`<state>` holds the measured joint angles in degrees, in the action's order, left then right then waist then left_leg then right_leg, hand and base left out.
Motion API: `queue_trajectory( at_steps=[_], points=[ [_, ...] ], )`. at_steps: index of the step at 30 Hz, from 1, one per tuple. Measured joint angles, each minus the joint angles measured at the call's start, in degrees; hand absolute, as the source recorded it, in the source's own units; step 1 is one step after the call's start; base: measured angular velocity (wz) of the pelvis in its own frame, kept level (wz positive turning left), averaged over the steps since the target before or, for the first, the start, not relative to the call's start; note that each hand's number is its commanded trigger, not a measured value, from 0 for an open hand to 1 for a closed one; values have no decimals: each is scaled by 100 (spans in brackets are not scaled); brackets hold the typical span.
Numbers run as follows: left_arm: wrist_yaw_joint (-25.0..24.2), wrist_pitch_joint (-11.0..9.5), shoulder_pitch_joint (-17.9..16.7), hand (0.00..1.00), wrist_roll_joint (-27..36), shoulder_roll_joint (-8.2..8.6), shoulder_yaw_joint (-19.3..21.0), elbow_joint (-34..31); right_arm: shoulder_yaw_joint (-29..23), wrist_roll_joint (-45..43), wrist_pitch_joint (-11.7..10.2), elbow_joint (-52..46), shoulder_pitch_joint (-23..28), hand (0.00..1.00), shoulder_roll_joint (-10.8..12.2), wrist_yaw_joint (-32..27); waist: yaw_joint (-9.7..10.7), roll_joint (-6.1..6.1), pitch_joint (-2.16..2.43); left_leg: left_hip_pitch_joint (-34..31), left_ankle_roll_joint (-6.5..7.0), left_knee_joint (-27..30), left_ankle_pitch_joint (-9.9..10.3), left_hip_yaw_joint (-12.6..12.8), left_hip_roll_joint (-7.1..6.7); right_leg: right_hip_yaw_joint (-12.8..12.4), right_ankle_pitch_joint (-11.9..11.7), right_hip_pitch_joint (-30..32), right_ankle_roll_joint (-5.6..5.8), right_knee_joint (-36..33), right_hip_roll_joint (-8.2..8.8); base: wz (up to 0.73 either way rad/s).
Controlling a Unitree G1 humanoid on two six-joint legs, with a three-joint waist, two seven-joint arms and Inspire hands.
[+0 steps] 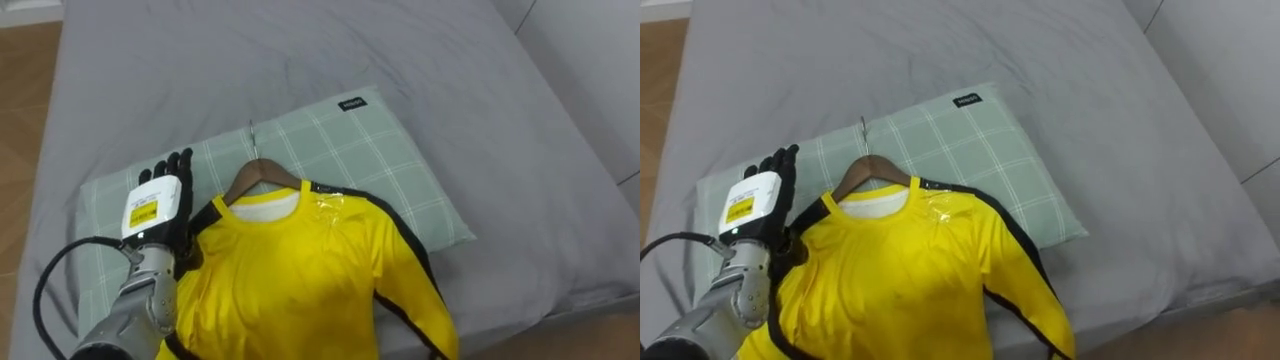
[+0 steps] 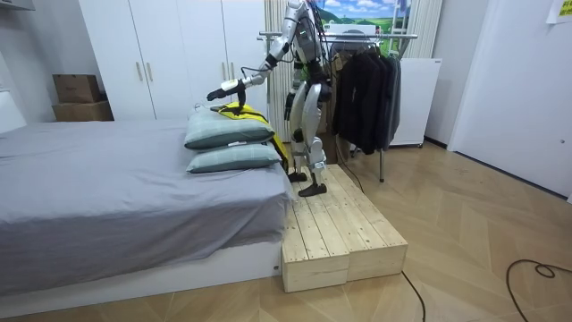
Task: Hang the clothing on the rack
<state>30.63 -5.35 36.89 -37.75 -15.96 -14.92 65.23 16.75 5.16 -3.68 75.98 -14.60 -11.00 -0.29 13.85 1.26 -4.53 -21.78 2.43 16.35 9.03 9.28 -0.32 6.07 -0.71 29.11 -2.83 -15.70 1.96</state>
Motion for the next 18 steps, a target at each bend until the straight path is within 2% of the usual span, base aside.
queue_trajectory(
  at_steps=[5, 10, 18],
  points=[
    [-134, 3, -2, 0, 5, 34, -125, 2, 4, 7, 0, -4, -13, 0, -2, 42, -2, -2, 0, 20, 5, -5, -3, 0, -11, -4, -12, 0, 3, -29, 13, 0],
    [-344, 9, -19, 0, 109, 152, -398, 23, 59, 30, 0, 10, -51, 0, 2, 41, 21, -10, -2, 51, 24, -53, -17, -1, -39, -4, -8, 3, 14, -67, 36, 0],
    [-492, 7, -19, 0, 221, 131, -388, 28, 58, 36, 2, 12, -51, 0, 0, 42, 26, -20, -3, 26, 45, 39, 7, 1, -37, -5, 2, 7, 28, -72, 41, 0]
  ],
)
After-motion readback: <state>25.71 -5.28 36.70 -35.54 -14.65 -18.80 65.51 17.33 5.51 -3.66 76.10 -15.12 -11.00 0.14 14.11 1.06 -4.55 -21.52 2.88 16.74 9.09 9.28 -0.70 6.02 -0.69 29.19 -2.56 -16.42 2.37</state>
